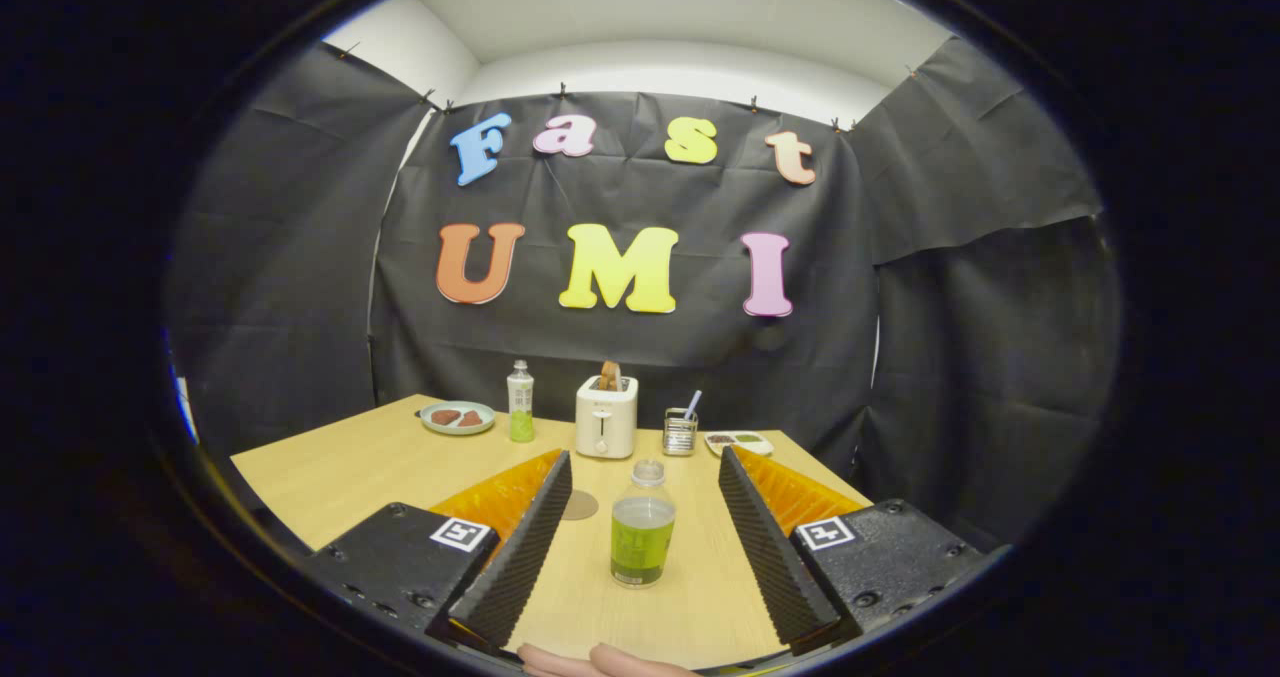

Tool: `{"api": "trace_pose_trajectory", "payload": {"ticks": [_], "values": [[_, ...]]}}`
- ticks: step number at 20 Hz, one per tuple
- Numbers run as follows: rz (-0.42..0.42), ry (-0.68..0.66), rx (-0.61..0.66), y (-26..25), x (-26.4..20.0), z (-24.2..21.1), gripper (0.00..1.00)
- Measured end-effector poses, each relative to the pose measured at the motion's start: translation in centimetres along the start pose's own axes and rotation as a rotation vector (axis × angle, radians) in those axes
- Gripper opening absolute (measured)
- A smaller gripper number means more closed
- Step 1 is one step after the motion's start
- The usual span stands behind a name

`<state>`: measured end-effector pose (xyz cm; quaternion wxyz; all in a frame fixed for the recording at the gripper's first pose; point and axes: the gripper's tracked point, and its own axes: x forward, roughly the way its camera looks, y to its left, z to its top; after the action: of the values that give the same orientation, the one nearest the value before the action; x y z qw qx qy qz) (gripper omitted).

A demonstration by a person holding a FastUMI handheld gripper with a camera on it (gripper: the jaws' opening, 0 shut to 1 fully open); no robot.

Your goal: Take the bottle from table, then pour the juice into the cup, finally place the bottle on the coaster

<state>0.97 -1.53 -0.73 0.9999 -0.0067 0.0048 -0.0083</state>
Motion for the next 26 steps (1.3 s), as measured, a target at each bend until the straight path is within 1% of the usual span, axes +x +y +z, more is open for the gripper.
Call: {"api": "trace_pose_trajectory", "payload": {"ticks": [5,8,14,17,22,26], "values": [[0.007,0.075,0.012,-0.2,2.2,-3.0,0.96],[0.035,0.131,0.047,0.1,3.6,-4.9,0.96],[0.055,0.212,0.082,0.1,6.2,-7.9,0.96],[0.053,0.242,0.079,0.1,7.6,-9.2,0.96],[0.037,0.269,0.04,0.2,9.7,-10.8,0.96],[0.024,0.278,0.063,-0.3,11.5,-11.5,0.97]]}}
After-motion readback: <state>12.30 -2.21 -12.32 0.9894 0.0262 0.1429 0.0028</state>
